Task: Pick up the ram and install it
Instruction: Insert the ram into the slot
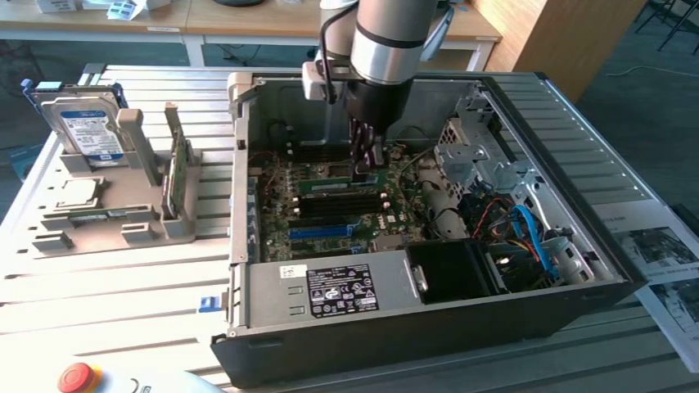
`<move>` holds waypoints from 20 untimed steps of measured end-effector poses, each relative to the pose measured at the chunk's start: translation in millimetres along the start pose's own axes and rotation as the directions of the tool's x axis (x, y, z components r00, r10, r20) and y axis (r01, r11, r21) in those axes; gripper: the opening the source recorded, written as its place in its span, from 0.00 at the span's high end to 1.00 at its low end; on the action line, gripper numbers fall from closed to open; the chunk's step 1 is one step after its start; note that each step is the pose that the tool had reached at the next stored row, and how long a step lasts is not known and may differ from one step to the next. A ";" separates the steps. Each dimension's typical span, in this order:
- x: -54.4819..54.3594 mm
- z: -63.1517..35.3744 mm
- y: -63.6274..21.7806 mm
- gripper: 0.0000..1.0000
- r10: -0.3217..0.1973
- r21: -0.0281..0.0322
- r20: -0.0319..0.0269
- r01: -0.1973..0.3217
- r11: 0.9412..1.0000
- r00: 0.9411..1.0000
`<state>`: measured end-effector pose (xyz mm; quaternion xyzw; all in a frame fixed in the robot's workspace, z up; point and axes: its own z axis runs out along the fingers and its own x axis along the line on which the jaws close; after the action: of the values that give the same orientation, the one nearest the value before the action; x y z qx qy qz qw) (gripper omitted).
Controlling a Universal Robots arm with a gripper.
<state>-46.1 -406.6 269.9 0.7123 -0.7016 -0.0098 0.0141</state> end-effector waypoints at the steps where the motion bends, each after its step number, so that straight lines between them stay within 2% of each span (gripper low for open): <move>1: 0.0 0.6 0.0 0.88 0.000 0.000 0.000 0.000 1.000 1.000; 9: 0.2 1.0 -0.2 0.88 0.000 0.000 0.000 0.000 1.000 1.000; 20: 2.8 0.7 -6.4 0.88 0.000 0.000 0.000 0.000 1.000 1.000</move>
<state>-39.6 -409.4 269.0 0.7123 -0.7017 -0.0099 0.0143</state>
